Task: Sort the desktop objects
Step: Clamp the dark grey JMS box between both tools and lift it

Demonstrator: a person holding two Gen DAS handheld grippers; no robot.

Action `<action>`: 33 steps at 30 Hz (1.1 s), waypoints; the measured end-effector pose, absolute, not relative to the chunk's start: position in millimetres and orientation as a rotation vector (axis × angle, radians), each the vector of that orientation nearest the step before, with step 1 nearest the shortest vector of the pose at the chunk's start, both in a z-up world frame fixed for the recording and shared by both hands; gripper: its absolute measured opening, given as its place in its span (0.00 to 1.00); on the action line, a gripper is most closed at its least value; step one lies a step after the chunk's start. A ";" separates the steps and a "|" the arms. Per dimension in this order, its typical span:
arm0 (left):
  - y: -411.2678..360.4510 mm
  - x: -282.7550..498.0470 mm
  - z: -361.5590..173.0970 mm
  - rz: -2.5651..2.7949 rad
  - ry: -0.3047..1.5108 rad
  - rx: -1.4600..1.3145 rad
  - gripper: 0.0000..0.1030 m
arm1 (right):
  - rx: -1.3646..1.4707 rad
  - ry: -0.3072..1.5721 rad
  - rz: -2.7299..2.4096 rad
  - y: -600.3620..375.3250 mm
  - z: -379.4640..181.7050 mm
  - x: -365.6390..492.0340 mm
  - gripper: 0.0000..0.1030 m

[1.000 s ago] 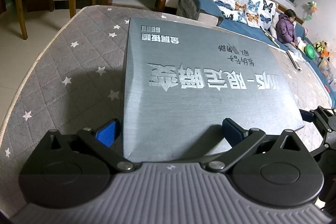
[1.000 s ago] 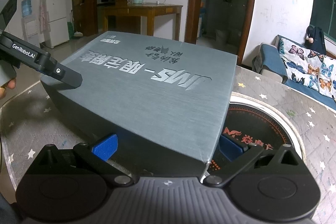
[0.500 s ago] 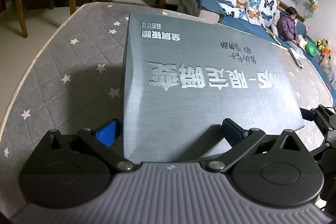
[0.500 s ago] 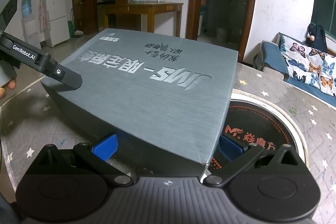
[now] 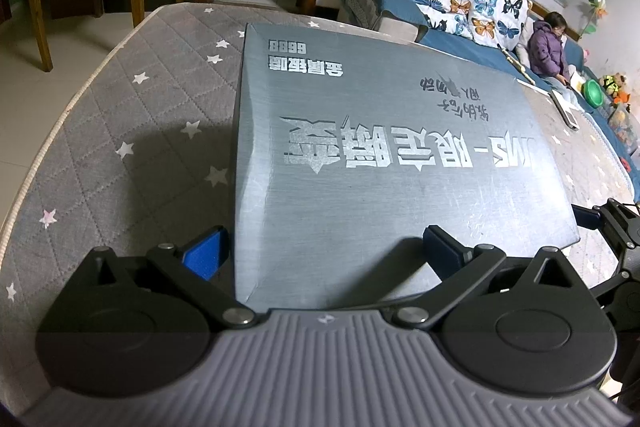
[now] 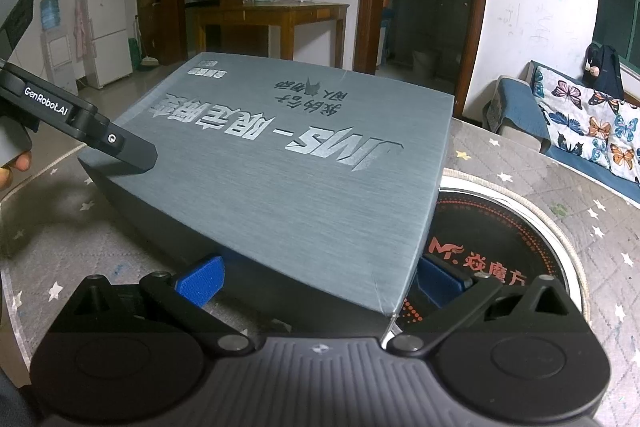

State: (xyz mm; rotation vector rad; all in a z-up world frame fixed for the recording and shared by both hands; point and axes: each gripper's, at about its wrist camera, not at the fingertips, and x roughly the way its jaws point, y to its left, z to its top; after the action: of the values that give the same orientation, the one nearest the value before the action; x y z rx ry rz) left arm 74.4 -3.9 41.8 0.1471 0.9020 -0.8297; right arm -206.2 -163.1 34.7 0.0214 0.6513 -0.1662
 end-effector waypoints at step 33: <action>-13.3 73.8 37.7 -0.826 0.902 0.141 0.99 | 0.015 0.653 -0.166 -163.8 40.8 -203.8 1.00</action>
State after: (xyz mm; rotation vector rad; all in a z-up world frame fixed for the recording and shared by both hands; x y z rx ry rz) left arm 73.8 -13.3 37.7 0.1406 0.9023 -0.8261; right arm -203.8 -163.8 40.8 0.0148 0.6526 -0.1662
